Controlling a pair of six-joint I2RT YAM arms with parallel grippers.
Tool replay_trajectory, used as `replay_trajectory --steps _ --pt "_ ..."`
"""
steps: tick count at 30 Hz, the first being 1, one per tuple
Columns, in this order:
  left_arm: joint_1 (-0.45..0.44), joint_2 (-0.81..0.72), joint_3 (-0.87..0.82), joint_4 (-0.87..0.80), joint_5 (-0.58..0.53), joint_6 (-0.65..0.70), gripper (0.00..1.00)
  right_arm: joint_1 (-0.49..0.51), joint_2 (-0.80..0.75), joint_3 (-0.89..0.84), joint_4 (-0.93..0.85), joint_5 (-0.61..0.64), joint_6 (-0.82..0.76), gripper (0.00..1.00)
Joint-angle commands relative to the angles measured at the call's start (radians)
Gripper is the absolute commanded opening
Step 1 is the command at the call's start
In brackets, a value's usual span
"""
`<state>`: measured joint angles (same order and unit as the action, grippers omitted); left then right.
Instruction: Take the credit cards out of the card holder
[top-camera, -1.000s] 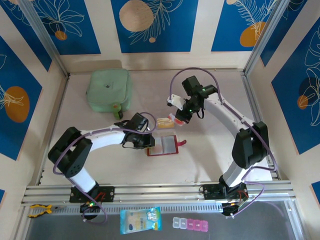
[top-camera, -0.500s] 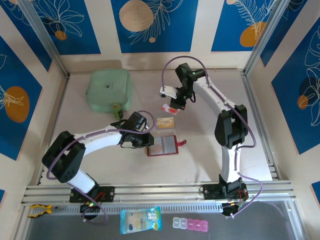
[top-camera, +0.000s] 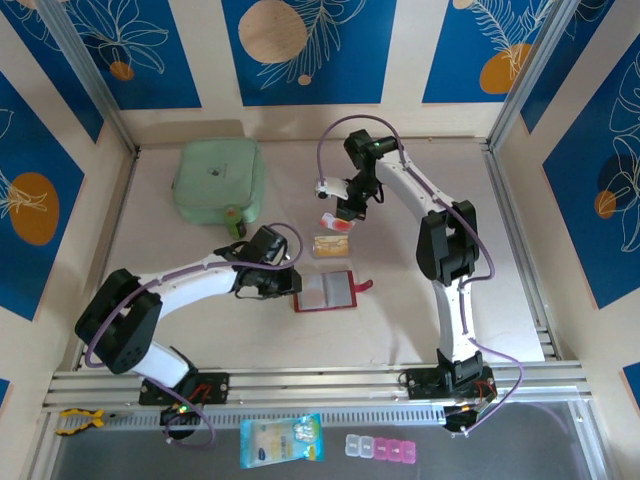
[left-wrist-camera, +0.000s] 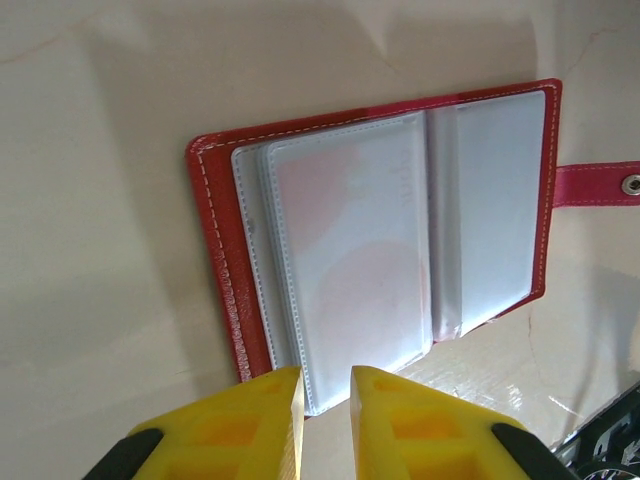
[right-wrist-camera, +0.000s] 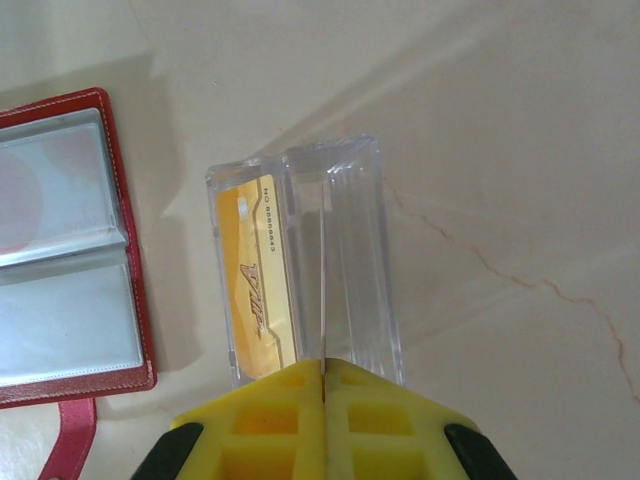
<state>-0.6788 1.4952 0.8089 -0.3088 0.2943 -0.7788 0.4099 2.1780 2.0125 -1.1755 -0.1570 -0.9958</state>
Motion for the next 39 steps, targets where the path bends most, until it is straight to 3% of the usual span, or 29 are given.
replay_trajectory --steps 1,9,19,25,30,39 --pt "0.013 -0.018 -0.014 -0.026 -0.010 0.002 0.21 -0.004 0.027 0.019 -0.031 -0.042 -0.019 0.07" --pt "0.016 -0.006 -0.016 -0.019 -0.003 0.005 0.21 -0.007 -0.004 -0.002 0.018 -0.030 0.009 0.14" --pt "0.016 0.024 -0.015 -0.001 0.006 0.013 0.20 -0.004 -0.125 -0.150 0.149 -0.049 0.155 0.12" --pt "0.016 0.042 -0.014 0.003 0.002 0.027 0.17 0.008 -0.263 -0.341 0.308 -0.097 0.372 0.10" --pt "0.017 0.067 -0.021 0.028 0.011 0.027 0.15 0.035 -0.375 -0.517 0.457 -0.097 0.644 0.10" --pt "0.016 0.099 -0.022 0.063 0.031 0.018 0.10 0.130 -0.474 -0.713 0.578 0.039 1.130 0.10"
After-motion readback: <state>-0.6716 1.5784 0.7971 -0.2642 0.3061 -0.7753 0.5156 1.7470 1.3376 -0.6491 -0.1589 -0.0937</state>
